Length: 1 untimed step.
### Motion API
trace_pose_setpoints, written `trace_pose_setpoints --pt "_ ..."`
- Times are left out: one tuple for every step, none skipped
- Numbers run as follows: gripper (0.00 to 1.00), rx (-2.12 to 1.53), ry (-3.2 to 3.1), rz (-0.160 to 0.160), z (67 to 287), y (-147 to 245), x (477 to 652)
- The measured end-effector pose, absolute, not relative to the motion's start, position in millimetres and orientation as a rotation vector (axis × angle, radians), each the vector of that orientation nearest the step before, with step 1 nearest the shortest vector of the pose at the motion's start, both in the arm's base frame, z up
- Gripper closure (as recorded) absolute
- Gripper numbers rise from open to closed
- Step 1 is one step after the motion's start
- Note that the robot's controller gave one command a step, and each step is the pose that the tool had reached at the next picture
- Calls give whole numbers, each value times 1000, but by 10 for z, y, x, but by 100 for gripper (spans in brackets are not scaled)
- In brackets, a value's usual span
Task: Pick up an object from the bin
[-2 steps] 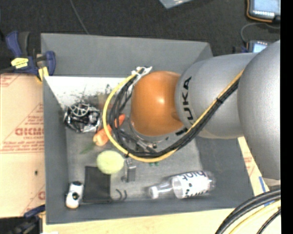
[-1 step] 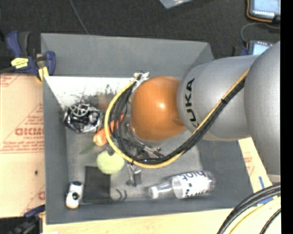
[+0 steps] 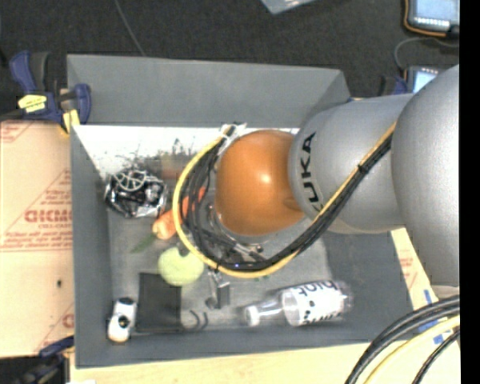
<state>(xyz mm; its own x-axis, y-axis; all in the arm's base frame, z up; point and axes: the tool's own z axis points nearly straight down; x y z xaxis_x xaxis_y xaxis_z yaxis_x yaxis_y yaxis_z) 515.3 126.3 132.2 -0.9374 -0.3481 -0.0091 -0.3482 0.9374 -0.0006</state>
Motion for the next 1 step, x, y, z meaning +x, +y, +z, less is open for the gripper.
trace_pose_setpoints --pt "0 -437 3103 2 1293 1252 5155"
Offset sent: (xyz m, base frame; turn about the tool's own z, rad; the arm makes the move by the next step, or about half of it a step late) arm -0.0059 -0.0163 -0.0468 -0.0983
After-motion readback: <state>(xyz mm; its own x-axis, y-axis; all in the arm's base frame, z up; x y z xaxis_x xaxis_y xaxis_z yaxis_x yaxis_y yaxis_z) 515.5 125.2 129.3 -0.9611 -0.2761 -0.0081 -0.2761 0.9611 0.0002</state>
